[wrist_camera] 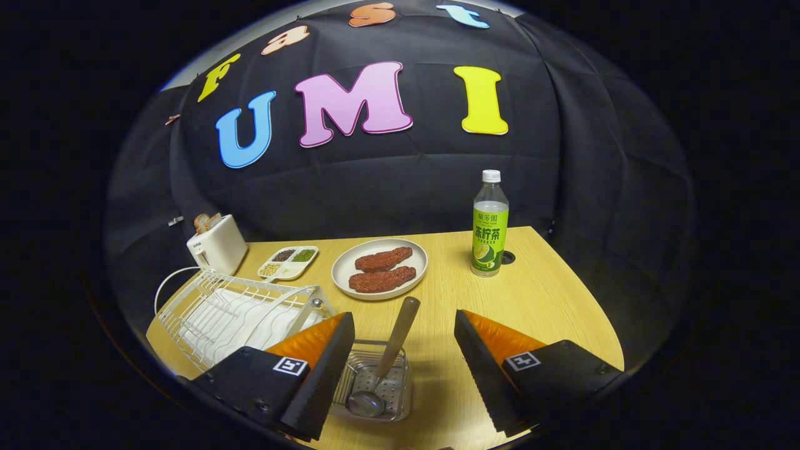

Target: Take the plate from the dish rack, then take the spoon from the basket and place it into the plate.

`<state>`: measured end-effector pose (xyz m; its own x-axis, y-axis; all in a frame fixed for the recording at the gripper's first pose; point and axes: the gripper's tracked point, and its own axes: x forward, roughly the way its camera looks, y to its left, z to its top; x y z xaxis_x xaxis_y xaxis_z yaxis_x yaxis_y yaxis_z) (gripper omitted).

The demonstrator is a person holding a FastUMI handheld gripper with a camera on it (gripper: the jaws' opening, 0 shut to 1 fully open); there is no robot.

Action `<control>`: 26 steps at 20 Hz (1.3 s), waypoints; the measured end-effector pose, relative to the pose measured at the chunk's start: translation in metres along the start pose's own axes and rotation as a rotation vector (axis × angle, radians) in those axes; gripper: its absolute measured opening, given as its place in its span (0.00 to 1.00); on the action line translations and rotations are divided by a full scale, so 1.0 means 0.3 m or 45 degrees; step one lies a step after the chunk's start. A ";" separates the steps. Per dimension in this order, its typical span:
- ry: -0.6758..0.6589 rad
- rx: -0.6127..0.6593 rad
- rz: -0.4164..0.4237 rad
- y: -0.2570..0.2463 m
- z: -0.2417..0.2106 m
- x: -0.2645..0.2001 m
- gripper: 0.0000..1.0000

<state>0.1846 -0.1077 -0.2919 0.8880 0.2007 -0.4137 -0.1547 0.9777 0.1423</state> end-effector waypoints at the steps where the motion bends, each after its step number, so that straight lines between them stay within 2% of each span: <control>1: 0.000 0.002 -0.007 -0.005 -0.003 0.020 0.98; 5: 0.041 0.040 0.006 -0.005 -0.035 0.092 0.98; 7: 0.075 0.045 0.027 0.011 -0.053 0.111 0.89; 8: 0.085 0.039 0.032 0.014 -0.059 0.120 0.79; 11: 0.091 0.002 0.051 0.031 -0.060 0.131 0.59; 12: 0.091 -0.007 0.047 0.033 -0.058 0.135 0.46; 14: 0.100 -0.007 0.054 0.045 -0.062 0.136 0.29; 17: 0.120 -0.007 0.040 0.042 -0.066 0.126 0.29; 19: 0.117 0.024 0.066 0.072 -0.054 0.119 0.24; 20: 0.108 0.025 0.067 0.079 -0.044 0.115 0.18; 22: 0.100 -0.021 0.073 0.089 -0.036 0.103 0.13; 26: 0.070 -0.040 0.056 0.099 0.000 0.059 0.12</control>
<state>0.1958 -0.0750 -0.2949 0.8550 0.2460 -0.4565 -0.2074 0.9691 0.1337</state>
